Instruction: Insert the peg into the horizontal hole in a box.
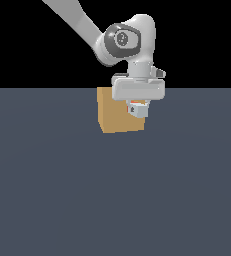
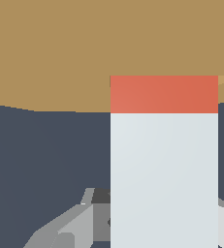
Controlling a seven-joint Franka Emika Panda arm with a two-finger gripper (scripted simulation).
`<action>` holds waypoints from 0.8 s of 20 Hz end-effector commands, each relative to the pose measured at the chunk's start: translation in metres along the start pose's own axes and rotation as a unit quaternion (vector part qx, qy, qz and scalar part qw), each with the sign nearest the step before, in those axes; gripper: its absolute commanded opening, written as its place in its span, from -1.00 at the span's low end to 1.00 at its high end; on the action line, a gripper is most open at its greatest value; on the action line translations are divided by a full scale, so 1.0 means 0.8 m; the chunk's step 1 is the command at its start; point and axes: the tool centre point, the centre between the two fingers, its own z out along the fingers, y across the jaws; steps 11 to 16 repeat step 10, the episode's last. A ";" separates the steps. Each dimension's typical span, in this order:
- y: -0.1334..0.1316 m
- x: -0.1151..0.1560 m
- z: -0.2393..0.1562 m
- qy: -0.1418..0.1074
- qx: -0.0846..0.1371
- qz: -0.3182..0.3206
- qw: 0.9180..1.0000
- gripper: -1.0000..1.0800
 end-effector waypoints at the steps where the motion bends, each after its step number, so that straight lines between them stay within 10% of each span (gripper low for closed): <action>1: 0.001 0.015 -0.004 0.000 -0.002 0.001 1.000 -1.00; 16: 0.004 0.016 -0.004 0.000 -0.002 0.001 1.000 -1.00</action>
